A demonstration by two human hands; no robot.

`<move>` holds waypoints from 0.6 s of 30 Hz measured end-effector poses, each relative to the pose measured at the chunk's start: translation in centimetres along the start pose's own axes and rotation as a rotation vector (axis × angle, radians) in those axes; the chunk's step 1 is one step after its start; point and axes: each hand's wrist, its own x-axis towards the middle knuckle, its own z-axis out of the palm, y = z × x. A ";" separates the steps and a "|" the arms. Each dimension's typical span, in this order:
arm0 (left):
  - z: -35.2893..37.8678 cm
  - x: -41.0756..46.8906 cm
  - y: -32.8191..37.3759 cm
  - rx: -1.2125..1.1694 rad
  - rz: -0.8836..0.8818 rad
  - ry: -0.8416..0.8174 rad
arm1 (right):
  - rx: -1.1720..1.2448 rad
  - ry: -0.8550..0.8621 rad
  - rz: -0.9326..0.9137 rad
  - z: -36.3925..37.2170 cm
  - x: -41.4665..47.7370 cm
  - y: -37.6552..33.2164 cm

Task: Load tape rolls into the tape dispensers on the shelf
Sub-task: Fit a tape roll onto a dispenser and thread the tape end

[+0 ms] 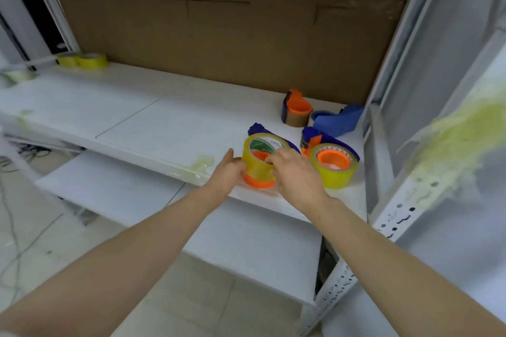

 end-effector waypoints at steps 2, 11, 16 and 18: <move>0.4 0.0 0.6 -0.018 0.005 0.038 | -0.015 -0.017 0.000 0.0 0.2 -0.3; 0.7 -0.2 0.0 0.246 0.001 0.116 | -0.044 -0.107 -0.027 1.2 -0.2 -0.3; 0.6 0.4 0.1 0.270 -0.023 0.191 | 0.232 0.095 0.094 -0.8 0.8 0.6; 0.7 0.3 0.5 0.307 -0.024 0.221 | 0.371 0.177 0.293 -1.4 2.7 1.2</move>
